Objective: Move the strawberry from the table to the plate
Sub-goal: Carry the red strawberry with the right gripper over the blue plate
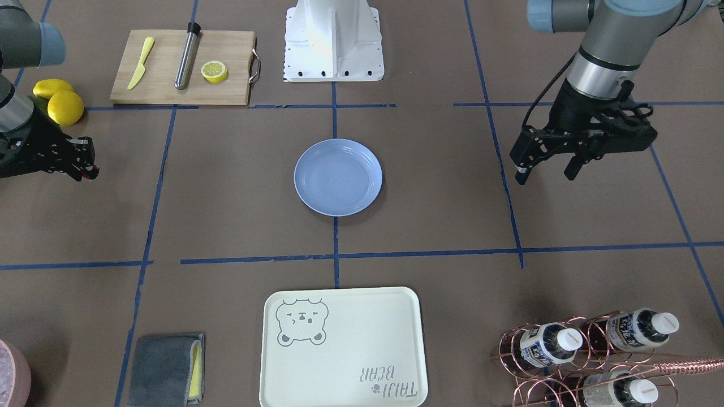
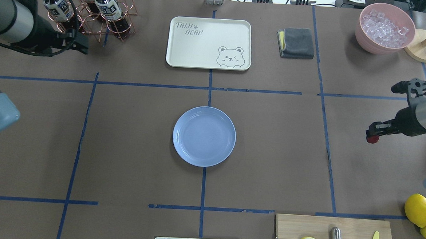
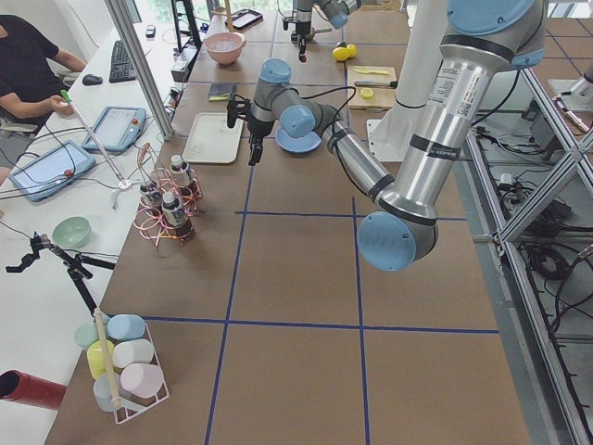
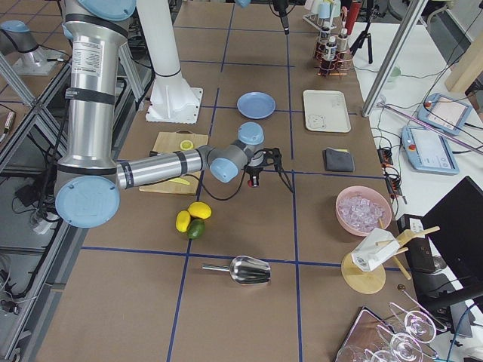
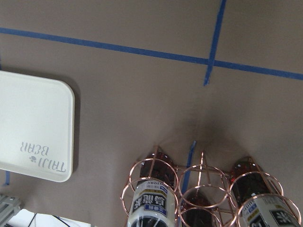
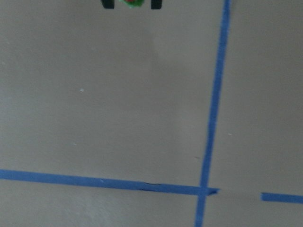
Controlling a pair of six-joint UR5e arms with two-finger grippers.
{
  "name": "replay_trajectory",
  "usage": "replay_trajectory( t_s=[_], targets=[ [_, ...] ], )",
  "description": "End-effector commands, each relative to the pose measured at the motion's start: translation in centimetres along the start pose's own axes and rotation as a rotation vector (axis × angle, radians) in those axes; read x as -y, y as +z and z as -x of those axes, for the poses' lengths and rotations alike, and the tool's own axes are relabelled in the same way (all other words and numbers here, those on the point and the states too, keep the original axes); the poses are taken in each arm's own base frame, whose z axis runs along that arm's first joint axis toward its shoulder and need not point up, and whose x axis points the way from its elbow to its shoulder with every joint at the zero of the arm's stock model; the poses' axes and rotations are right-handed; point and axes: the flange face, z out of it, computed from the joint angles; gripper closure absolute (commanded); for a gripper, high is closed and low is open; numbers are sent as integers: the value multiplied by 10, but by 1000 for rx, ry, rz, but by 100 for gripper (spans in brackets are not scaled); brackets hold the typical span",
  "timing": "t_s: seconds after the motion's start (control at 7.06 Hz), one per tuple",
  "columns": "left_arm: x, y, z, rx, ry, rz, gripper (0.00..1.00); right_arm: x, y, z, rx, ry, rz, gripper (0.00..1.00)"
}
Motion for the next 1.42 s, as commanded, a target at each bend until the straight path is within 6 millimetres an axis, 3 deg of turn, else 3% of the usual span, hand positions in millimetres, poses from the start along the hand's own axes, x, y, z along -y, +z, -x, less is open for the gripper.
replay_trajectory(
  t_s=[0.0, 0.14, 0.28, 0.42, 0.57, 0.71, 0.85, 1.13, 1.27],
  targets=[
    [10, 0, 102, 100, 164, 30, 0, 62, -44, 126, 25, 102, 4, 100],
    [13, -6, 161, 135, 238, 58, 0, 70, -47, 208, 51, 141, 32, 100],
    [20, -15, 216, 172, 297, 73, 0, 68, -42, 274, 73, 173, 29, 100],
    [28, -16, 264, 192, 348, 102, 0, 57, -16, 334, 66, 204, 18, 100],
    [24, -18, 310, 178, 374, 141, 0, 57, 3, 386, 51, 229, -19, 100],
    [23, -26, 344, 192, 392, 150, 0, 54, 23, 419, 38, 240, -9, 100],
    [18, -29, 363, 199, 405, 158, 0, 53, 47, 454, 11, 237, -9, 100],
    [17, -25, 383, 201, 406, 173, 0, 45, 87, 492, -28, 236, -16, 100],
    [17, -22, 385, 197, 403, 178, 0, 41, 97, 497, -37, 236, -8, 100]
  ],
)
